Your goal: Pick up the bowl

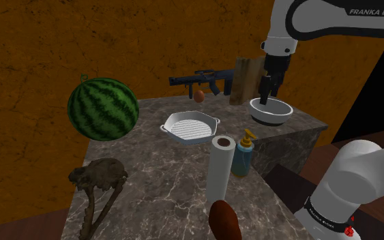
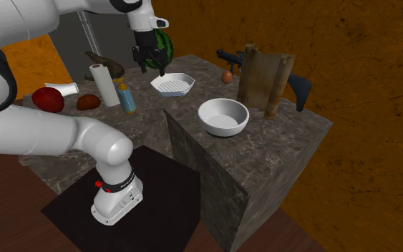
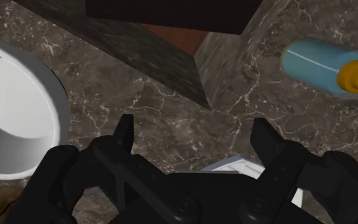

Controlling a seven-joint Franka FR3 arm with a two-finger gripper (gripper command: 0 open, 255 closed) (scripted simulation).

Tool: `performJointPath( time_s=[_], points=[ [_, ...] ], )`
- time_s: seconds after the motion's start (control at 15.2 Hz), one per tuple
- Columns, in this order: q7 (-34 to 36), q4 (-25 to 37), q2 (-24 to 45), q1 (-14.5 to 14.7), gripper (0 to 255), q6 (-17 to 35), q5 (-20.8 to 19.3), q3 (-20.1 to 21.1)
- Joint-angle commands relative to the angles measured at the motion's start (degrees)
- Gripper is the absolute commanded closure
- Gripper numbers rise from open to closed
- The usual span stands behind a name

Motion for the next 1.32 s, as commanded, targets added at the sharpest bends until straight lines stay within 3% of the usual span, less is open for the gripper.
performJointPath(
  time_s=[0.0, 0.59, 1.25],
  points=[
    [0.0, 0.0, 0.0, 0.0, 0, 0.0, 0.0, 0.0],
    [-8.7, -5.6, 6.1, -3.4, 0, 13.0, -7.1, -7.7],
    [-16.6, -5.1, 17.9, -6.5, 0, 26.6, -12.1, -15.5]
  ],
)
